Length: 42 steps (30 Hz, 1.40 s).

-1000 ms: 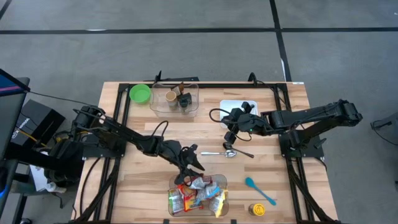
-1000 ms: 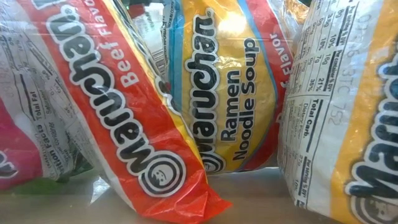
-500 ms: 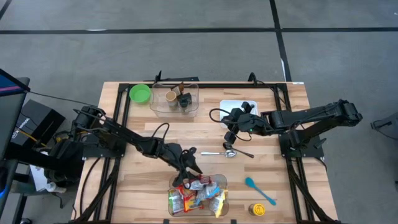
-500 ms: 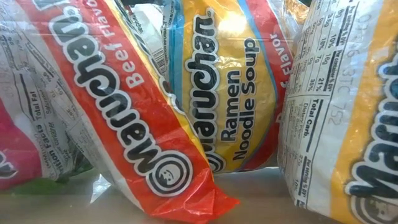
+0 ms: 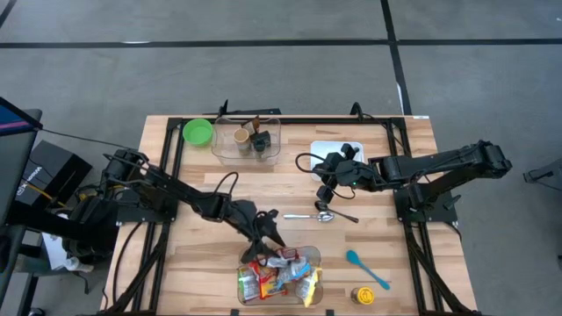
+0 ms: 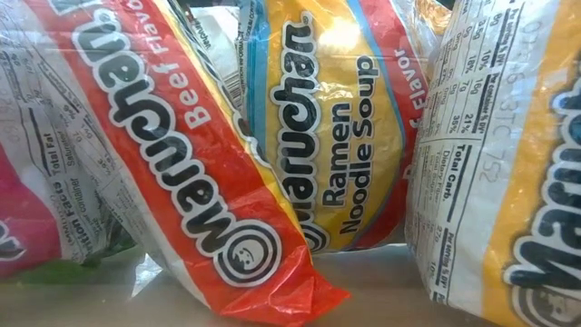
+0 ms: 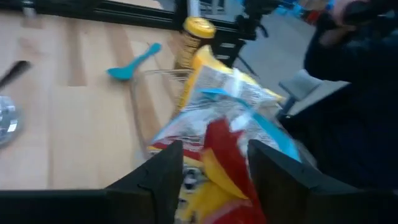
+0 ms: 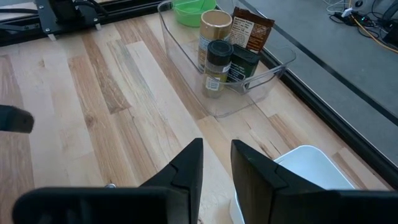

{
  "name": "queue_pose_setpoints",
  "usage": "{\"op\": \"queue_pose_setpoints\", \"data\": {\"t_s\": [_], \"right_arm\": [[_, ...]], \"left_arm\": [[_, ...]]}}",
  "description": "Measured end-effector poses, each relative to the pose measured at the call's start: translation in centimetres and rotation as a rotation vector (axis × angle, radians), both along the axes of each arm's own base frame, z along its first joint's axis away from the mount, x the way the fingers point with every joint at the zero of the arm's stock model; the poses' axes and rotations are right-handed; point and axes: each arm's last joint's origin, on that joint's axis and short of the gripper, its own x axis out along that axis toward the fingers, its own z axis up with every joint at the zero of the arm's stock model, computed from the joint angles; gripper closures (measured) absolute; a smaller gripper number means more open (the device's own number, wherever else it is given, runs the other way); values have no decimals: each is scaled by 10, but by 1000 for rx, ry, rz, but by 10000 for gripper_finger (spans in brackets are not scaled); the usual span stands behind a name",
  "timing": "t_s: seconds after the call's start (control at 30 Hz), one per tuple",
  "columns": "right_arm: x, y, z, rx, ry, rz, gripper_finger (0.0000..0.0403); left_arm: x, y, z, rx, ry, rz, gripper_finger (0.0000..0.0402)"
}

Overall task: Pick & Place Food Item
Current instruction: Put the red noodle pack into the bottom transparent bin, then put the yellow seasoning bottle into the top transparent bin

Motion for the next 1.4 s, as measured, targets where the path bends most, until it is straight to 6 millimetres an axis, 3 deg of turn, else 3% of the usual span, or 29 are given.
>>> {"op": "queue_pose_setpoints", "data": {"t_s": [0.17,0.33,0.67,0.87,1.17,1.4], "right_arm": [[0,0,0,0,0,0,326],[0,0,0,0,1,0,326],[-1,0,-2,-5,26,1,326],[-4,0,-4,-7,64,1,326],[-7,-1,-8,-12,115,2,326],[-9,0,-10,17,145,35,326]], "left_arm": [[1,3,1,-6,-9,3,179],[1,15,14,-16,-52,41,156],[-19,47,73,63,-278,93,164],[-42,74,95,154,-257,217,179],[-72,98,85,286,52,602,202],[-84,101,49,278,204,731,220]]}}
